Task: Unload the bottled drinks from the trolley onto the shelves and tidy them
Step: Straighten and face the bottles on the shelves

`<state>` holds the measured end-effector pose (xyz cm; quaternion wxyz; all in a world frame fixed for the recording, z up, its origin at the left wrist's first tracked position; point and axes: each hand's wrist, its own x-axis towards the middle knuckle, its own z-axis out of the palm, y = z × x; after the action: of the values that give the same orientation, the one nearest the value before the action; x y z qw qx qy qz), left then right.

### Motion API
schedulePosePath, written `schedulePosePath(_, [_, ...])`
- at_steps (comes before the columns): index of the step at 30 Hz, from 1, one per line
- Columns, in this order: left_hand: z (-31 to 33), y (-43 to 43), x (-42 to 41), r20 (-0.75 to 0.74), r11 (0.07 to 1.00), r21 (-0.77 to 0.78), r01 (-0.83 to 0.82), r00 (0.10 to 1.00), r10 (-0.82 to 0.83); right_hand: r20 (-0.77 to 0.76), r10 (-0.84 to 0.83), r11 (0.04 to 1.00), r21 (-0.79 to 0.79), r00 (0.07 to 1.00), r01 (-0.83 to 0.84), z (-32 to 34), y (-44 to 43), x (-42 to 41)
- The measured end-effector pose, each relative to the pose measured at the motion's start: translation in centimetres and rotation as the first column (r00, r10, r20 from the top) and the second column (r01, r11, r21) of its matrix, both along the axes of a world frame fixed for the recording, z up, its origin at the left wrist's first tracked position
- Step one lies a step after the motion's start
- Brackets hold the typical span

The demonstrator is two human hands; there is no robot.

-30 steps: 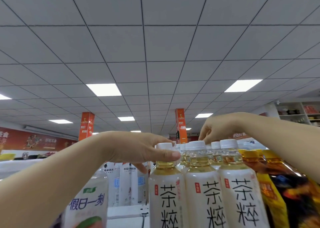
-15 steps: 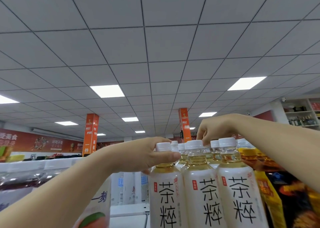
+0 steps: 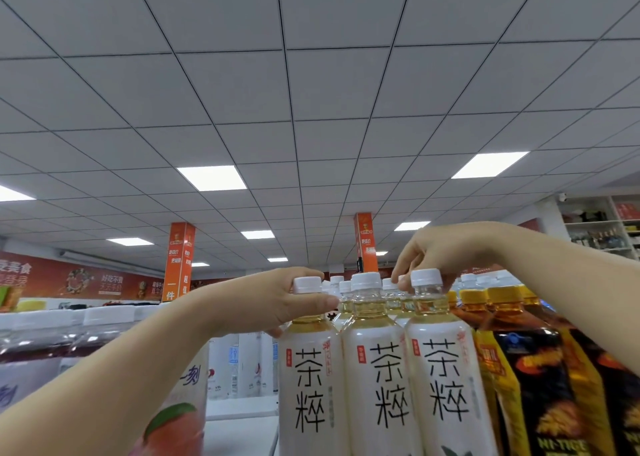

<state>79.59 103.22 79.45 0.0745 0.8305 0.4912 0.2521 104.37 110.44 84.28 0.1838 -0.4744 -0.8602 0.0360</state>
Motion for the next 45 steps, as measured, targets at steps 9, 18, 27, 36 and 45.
schedulePosePath(9, [-0.1,-0.2,0.0,0.007,1.0,-0.003,-0.015,1.0,0.015,-0.114,0.086,0.995,-0.037,0.99,-0.09,-0.7,0.6,0.1])
schedulePosePath(18, [-2.7,-0.7,0.4,0.22,0.98,0.145,-0.139,0.97,0.106,-0.295,0.027,0.896,0.43,0.955,0.107,-2.7,-5.5,0.5])
schedulePosePath(27, [-12.0,-1.4,2.9,0.414,0.789,0.547,-0.281,0.909,0.037,-0.22,-0.025,0.86,0.493,0.975,0.133,-15.3,-9.1,-0.7])
schedulePosePath(36, [-13.4,-0.8,3.5,0.436,0.787,0.578,-0.218,0.897,-0.071,-0.363,0.02,0.856,0.487,0.931,0.172,-16.8,-8.1,-1.5])
schedulePosePath(45, [-13.4,-0.6,3.4,0.447,0.783,0.57,-0.25,0.893,-0.04,-0.379,0.105,0.87,0.482,0.92,0.099,-17.0,-7.5,-1.1])
